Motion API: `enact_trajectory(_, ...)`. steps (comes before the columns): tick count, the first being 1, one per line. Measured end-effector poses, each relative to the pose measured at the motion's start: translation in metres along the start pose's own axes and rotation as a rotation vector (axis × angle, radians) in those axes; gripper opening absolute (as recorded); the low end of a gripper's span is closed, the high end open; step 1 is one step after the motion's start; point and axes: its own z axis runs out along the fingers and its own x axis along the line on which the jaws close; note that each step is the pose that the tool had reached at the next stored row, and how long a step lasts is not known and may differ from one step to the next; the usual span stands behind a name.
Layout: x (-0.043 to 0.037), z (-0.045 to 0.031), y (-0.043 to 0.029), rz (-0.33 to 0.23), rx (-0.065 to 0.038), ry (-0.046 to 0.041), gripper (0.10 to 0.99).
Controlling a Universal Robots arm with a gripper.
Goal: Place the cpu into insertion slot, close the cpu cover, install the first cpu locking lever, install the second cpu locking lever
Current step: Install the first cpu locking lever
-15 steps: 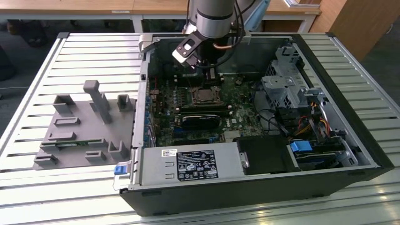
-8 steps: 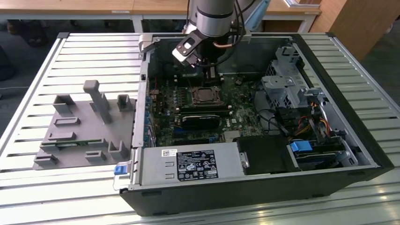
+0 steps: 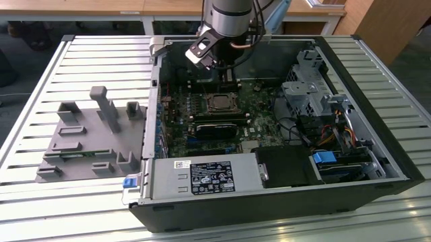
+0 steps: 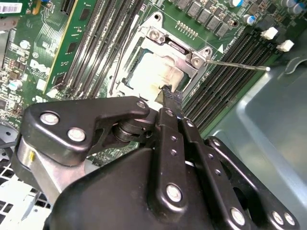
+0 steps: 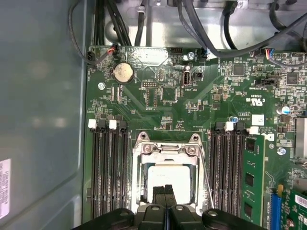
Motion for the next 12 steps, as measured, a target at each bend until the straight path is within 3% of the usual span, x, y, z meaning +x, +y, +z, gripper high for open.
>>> enact_trajectory(9,0.0003,-0.0213,0.0001,0.0,-0.002,0.0001,0.106)
enact_trajectory(12,0.0003,-0.0227,-0.0001,-0.007,-0.005,0.0002,0.106)
